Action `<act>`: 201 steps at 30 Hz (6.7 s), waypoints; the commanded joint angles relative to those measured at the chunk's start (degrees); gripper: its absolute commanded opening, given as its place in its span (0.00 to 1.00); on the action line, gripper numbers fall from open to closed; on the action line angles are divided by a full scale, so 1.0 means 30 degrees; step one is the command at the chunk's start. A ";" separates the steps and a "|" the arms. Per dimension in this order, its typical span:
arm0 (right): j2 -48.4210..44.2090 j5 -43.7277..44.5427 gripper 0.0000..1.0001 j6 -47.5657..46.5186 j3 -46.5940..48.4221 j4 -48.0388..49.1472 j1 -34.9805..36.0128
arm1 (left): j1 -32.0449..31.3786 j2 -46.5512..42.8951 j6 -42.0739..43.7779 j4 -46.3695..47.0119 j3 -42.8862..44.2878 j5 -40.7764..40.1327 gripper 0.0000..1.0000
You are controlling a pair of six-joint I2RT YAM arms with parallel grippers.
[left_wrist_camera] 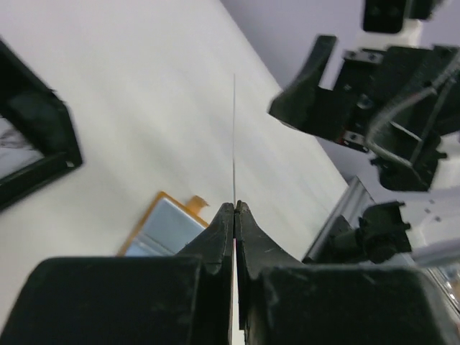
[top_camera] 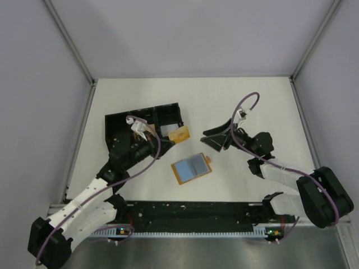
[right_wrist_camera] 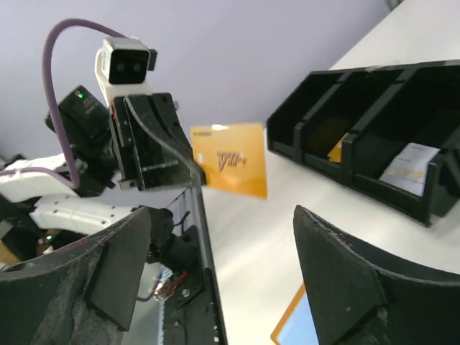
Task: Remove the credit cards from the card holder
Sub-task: Place the credit card in the storage box, then remove the credit card from the card holder.
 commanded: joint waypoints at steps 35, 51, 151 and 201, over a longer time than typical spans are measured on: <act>-0.6753 0.6320 0.96 -0.9952 -0.0969 -1.2611 -0.0368 | 0.9869 1.4017 0.4902 -1.4813 1.2764 -0.0305 0.00; -0.6840 0.6466 0.96 -1.0216 -0.0939 -1.2962 -0.0368 | 0.9517 1.4198 0.4782 -1.4779 1.3233 -0.2850 0.47; 0.1511 1.0566 0.43 -0.5644 0.2927 -2.2657 0.5257 | -0.3637 1.1412 -0.2189 -0.2184 0.0401 -0.4113 0.33; 0.4408 0.4447 0.63 -0.8191 0.6735 -2.1985 0.8626 | -0.3930 0.2565 -0.3742 -0.2945 -0.1973 -0.8449 0.34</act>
